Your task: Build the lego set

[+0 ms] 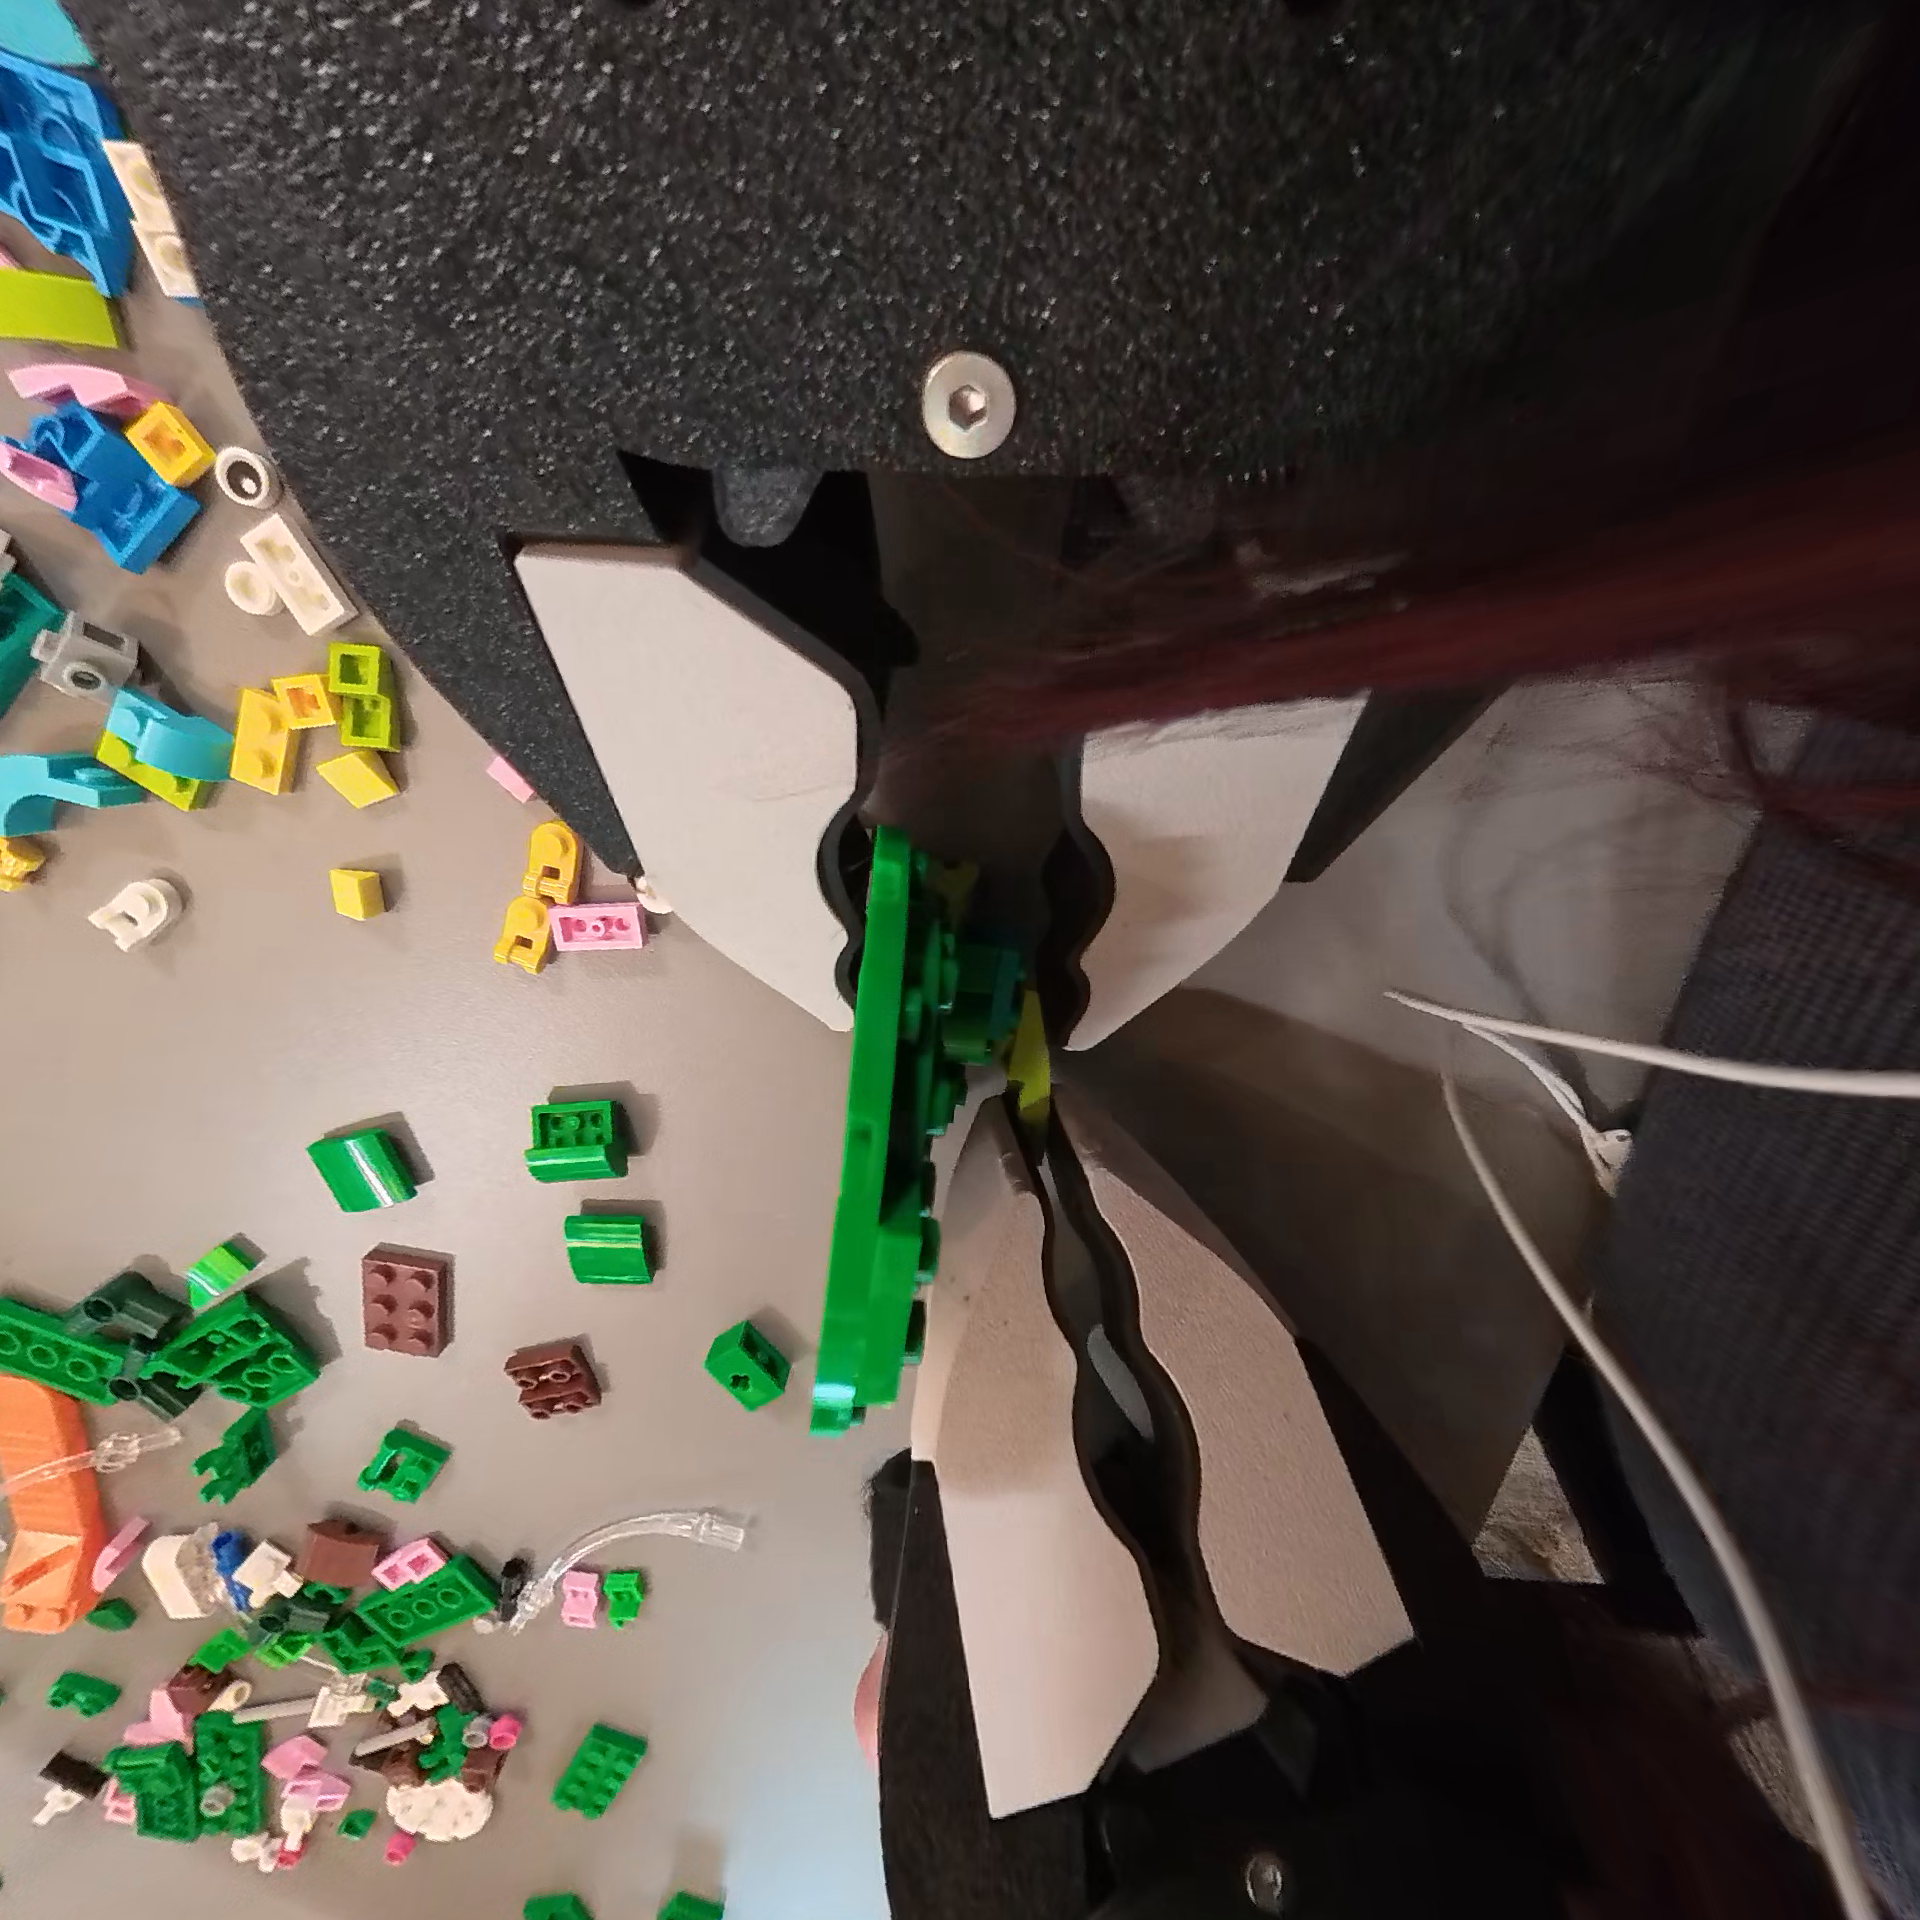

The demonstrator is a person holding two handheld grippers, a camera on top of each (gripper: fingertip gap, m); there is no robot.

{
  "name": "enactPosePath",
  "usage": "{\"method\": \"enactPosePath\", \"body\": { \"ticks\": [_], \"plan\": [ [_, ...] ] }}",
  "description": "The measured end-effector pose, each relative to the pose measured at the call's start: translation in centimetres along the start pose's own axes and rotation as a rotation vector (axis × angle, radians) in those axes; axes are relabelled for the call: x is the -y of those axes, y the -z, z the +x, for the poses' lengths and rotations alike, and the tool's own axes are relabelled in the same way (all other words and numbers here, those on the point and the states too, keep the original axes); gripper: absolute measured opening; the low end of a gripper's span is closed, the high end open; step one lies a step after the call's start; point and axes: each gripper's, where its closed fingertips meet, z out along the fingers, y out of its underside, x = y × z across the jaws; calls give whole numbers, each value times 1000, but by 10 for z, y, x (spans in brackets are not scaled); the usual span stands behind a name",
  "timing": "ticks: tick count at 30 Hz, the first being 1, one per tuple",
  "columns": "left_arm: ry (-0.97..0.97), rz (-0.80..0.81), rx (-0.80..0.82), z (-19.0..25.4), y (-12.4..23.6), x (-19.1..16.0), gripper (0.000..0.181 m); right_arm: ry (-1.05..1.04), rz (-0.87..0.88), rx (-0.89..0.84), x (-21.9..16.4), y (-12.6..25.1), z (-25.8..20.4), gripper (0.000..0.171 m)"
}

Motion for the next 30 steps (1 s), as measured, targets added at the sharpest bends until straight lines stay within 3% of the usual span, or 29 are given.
{"method": "enactPosePath", "body": {
  "ticks": [16, 30],
  "plan": [
    [-80, 25, 12, 2, 1, 2, 5, 7, 3, 6, 0, 1, -2, 31],
    [96, 37, -96, -1, 1, 5, 5, -35, -10, 12, -1, -1, 2, 31]
  ]
}}
